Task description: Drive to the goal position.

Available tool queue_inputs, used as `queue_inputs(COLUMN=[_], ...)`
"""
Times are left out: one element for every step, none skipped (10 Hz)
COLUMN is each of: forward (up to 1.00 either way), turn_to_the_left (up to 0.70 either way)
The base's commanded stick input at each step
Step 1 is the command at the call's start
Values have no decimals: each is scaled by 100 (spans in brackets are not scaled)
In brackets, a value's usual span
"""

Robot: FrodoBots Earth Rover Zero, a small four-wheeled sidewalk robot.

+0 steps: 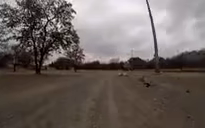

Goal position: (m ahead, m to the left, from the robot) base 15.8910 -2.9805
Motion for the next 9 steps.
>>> queue_inputs(forward=[70, 70, 70, 70, 70, 70, 70, 70, 70], turn_to_the_left=[-1, -2, -4, -34, -29, -24, -1, -1, -1])
